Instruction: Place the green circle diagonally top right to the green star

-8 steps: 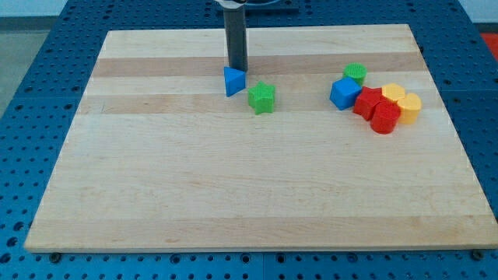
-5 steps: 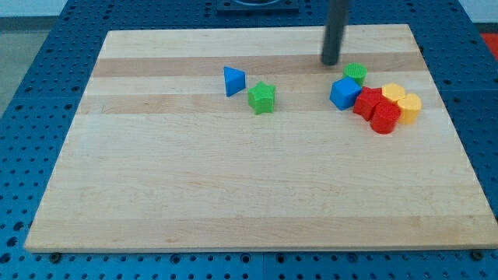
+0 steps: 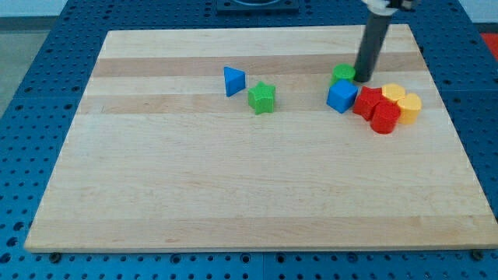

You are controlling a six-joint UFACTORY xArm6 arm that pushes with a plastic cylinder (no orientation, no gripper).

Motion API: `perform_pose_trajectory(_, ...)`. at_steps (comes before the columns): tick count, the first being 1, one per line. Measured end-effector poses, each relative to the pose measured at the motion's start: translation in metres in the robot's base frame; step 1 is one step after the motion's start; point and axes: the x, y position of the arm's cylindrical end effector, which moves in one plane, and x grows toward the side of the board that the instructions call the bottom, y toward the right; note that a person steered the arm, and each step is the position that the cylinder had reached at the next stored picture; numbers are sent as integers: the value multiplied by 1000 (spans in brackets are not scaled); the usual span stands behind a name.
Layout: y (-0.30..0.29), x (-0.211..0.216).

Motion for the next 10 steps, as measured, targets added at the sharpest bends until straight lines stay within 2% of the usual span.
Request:
perform_pose_trajectory(3, -68, 51)
perform_pose_trajectory(4, -92, 55)
perform_pose_trajectory(6, -105, 70)
perform_pose_trajectory(8, -105, 71)
perform_pose_trajectory(10, -122, 46)
